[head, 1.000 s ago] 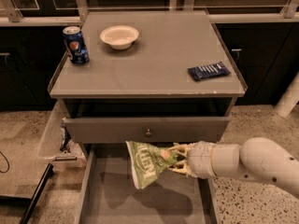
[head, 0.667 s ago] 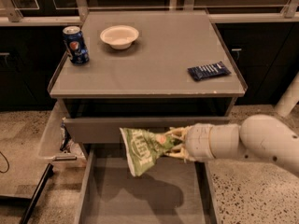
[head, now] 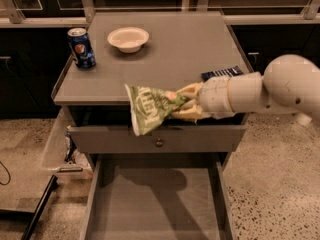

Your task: Pick green jalapeno chip bag from middle drawer and place on counter

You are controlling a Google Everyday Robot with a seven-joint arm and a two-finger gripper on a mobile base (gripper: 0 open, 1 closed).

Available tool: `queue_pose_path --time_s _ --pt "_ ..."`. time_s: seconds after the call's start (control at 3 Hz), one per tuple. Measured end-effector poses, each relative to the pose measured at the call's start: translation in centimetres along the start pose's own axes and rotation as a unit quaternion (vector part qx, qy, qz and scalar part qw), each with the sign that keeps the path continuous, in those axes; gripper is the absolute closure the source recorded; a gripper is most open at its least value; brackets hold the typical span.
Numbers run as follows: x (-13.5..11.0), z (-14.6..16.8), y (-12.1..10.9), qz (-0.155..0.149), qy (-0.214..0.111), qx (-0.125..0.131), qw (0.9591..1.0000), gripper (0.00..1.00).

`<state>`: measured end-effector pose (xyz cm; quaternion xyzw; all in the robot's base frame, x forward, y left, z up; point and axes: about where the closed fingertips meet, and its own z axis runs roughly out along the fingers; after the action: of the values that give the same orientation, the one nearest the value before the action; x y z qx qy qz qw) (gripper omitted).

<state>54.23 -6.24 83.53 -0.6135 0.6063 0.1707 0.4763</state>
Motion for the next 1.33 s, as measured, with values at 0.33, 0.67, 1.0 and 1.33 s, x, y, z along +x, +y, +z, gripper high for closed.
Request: queue_pose_path --time_s 0.33,0.67,1.0,1.33 --pt "-2.4 -1.9 -4.2 0.011 -0.027 0.017 0.9994 1.0" --pt "-2.5 -1.9 -4.2 0.011 -0.027 0.017 0.9994 1.0" --pt "-3.0 -1.6 -5.4 0.002 -0.034 0.029 0.999 1.0" --pt "-3.6 -0.5 -8.4 0.007 -0.052 0.04 0.9978 1.0"
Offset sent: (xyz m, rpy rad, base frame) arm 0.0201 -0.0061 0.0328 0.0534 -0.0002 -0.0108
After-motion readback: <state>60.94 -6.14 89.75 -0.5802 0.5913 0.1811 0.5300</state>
